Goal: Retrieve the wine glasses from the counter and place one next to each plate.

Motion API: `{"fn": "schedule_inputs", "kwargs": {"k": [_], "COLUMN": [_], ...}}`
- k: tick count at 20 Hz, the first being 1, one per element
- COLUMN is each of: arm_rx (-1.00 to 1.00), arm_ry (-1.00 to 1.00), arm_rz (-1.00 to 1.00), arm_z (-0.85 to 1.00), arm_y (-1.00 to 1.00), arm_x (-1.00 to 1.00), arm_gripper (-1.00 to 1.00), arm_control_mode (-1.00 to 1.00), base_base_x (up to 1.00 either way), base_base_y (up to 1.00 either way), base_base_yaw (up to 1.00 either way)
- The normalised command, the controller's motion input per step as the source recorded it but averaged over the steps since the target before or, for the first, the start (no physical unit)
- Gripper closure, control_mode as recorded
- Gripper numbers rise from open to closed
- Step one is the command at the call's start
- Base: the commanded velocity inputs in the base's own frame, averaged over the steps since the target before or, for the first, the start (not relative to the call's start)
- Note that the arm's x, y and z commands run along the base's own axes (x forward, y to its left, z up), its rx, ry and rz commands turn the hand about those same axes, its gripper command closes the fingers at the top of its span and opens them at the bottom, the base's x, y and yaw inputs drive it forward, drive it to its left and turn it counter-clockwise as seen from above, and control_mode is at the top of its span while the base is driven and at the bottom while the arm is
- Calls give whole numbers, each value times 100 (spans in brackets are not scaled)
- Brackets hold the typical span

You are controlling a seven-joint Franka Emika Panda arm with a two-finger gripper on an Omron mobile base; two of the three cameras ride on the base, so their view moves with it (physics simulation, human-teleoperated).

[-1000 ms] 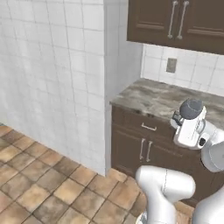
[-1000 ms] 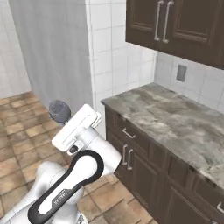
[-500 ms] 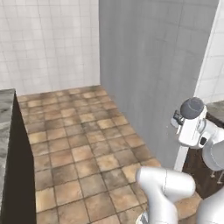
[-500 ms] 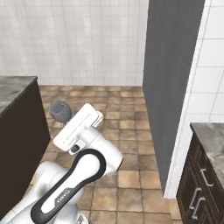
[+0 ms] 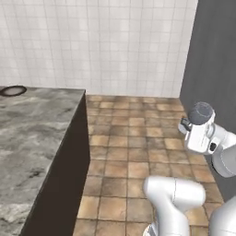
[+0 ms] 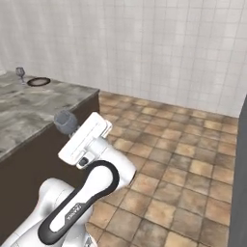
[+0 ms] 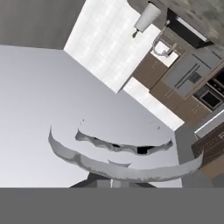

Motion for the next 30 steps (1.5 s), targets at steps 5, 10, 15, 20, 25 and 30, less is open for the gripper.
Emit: {"fn": "schedule_inputs", "kwargs": {"k": [5,10,15,20,25,30], "arm_rx": [0,0,0,0,0,0], "arm_ry": [0,0,0,0,0,0], "arm_rz": [0,0,0,0,0,0], "arm_z": [0,0,0,0,0,0], "arm_y": [0,0,0,0,0,0], "arm_x": [0,0,0,0,0,0], "arm_gripper": [100,100,100,100,100,100], "arm_control_mode": [100,100,100,100,100,100], "base_base_x": [100,100,100,100,100,100], "base_base_y": [-7,-48,-73,-74,-53,-45], "base_base_yaw": [23,8,5,16,17,18]}}
